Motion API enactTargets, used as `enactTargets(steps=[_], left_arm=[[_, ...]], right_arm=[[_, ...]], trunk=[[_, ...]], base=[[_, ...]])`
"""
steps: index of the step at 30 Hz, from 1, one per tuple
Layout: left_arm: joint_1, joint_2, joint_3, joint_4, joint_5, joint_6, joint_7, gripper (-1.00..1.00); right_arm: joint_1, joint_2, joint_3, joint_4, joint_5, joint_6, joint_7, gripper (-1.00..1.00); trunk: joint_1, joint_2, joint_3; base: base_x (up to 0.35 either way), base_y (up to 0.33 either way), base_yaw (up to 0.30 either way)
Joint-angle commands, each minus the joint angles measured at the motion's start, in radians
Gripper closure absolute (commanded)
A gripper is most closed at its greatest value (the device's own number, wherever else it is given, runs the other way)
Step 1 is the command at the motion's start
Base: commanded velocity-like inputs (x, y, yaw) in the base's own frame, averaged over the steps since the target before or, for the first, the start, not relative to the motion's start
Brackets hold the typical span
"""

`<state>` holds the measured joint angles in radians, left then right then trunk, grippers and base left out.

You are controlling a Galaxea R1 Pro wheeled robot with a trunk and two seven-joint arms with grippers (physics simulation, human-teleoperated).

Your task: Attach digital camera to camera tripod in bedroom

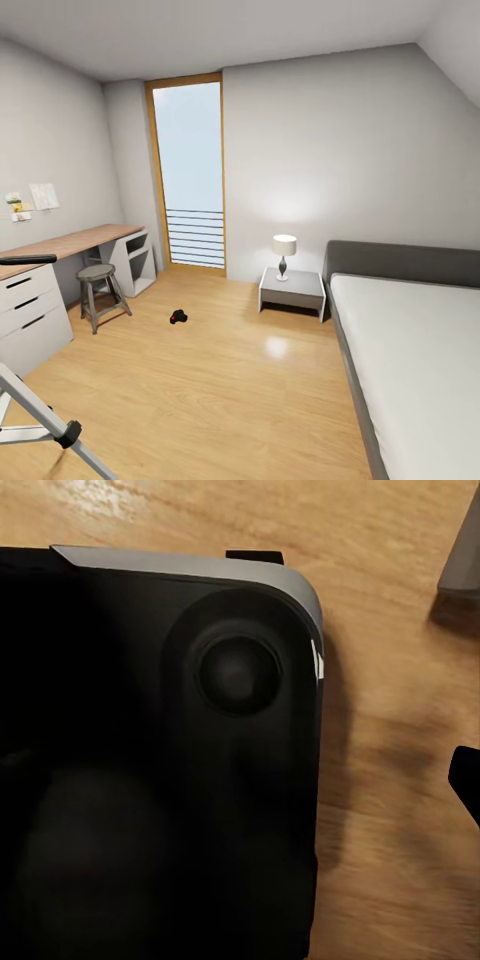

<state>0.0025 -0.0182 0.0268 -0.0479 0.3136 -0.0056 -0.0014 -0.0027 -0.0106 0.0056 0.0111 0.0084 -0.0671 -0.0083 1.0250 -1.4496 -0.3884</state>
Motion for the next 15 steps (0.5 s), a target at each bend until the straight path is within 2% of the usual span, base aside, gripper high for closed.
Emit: enactTargets(steps=[1, 10, 15], left_arm=[[0.0, 0.0, 0.002, -0.001, 0.004, 0.0, 0.0, -1.0], [0.001, 0.0, 0.001, -0.001, 0.002, 0.0, 0.0, -1.0], [0.0, 0.0, 0.0, -0.001, 0.0, 0.001, 0.0, -1.0]], right_arm=[[0.0, 0.0, 0.0, 0.001, 0.0, -0.007, -0.001, -1.0], [0.0, 0.0, -0.001, 0.001, -0.001, -0.008, -0.001, -1.0], [0.0, 0.0, -0.001, 0.001, -0.001, -0.008, -0.001, -1.0]], trunk=[[0.0, 0.0, -0.001], [0.0, 0.0, -0.001], [0.0, 0.0, -0.001]], base=[[0.0, 0.0, 0.0], [0.006, 0.0, 0.0], [0.124, 0.0, 0.0]])
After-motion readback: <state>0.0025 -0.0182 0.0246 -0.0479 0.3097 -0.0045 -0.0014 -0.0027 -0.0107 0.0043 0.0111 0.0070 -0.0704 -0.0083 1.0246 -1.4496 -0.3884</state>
